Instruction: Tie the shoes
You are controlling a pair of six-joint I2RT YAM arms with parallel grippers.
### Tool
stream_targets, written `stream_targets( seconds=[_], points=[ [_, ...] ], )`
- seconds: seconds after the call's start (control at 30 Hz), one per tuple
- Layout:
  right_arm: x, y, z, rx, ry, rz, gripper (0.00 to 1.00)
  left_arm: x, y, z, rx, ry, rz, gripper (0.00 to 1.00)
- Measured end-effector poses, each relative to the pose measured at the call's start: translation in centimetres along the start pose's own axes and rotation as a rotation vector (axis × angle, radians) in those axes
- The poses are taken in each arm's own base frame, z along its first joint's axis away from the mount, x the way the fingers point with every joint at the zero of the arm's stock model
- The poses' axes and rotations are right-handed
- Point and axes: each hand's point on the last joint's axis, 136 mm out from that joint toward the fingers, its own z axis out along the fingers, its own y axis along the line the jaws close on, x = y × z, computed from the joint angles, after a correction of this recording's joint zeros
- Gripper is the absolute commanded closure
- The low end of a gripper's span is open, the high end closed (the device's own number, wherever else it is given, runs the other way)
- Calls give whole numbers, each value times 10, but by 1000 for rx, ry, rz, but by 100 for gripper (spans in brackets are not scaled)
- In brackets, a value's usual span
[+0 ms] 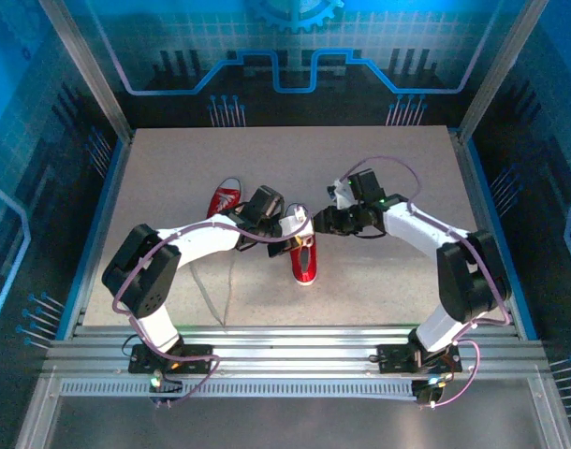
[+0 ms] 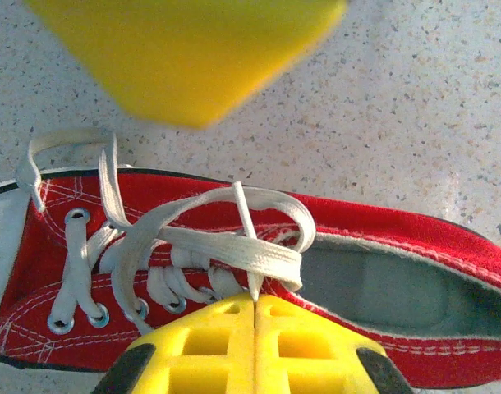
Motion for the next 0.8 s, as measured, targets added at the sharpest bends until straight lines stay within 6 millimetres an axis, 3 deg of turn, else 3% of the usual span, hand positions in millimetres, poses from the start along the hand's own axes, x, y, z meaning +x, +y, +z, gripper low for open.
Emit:
stream_targets(
  seconds=[0.27,0.8],
  points=[
    [8,4,21,-29,43,21,69,-3,2,1,-5,-14,-16,100],
    [15,0,24,-20,57,32,65,-4,2,3,-5,-20,-24,100]
  ],
)
